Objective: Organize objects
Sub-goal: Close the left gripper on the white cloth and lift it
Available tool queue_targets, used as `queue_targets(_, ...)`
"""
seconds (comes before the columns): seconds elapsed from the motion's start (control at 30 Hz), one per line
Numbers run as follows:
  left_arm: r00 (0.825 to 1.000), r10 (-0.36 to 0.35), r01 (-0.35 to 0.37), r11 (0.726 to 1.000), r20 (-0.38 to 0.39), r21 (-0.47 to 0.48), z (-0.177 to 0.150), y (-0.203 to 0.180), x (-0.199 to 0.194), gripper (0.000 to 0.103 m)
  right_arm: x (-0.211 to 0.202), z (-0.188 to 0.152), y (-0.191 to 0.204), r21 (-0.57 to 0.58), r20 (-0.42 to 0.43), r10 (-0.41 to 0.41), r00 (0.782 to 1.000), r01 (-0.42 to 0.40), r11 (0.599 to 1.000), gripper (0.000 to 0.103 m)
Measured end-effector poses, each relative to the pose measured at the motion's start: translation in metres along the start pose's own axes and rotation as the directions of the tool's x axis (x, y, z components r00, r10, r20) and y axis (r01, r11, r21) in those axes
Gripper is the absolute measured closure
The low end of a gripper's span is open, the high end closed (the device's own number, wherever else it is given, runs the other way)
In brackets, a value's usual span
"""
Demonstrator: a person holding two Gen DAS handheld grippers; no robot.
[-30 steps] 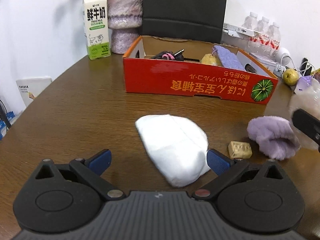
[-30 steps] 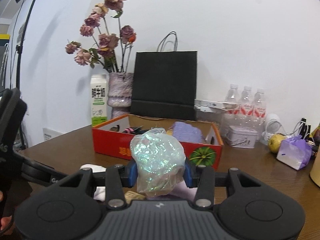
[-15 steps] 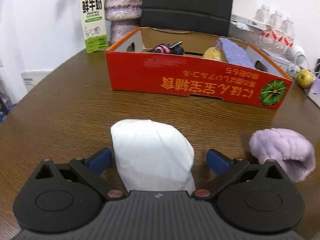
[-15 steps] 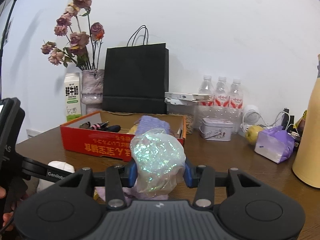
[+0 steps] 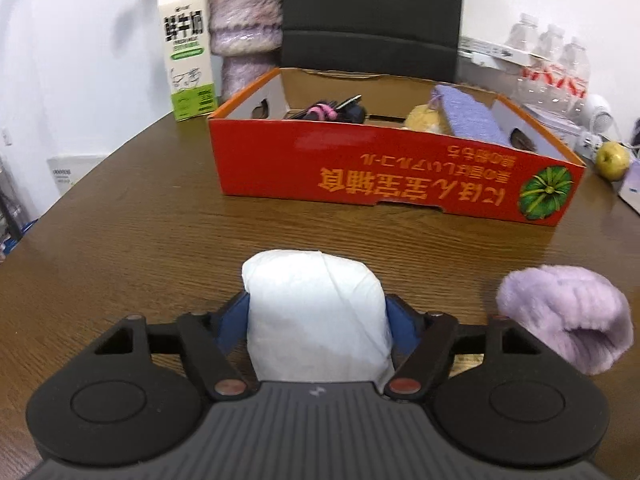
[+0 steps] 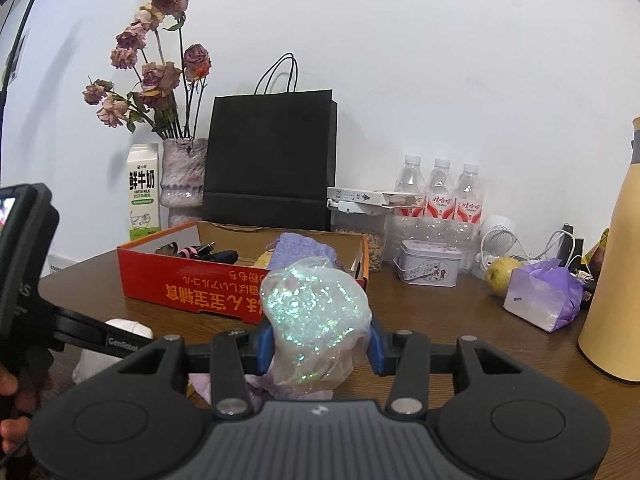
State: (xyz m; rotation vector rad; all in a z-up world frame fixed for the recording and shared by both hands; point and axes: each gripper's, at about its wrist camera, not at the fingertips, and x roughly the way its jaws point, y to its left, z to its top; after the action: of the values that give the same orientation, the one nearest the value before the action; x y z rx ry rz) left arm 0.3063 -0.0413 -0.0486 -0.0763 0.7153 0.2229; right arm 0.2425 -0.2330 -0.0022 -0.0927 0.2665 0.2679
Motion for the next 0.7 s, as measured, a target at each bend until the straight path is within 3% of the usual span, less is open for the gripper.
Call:
queue_targets(0.37, 0.995, -0.038, 0.036, 0.999, 0.096, 0.023, -0.003, 0.012, -0.028, 0.058, -0.002, -0.002, -0.002, 0.007, 0.022, -0.013, 1.000, 0.013, 1.000, 0.059)
queue_targets(0.7, 0.985, -0.071, 0.065, 0.997, 0.158, 0.046, -0.017, 0.022, -0.057, 0.063, -0.013, -0.003, 0.006, -0.021, 0.062, -0.037, 0.997, 0.039, 0.999, 0.059)
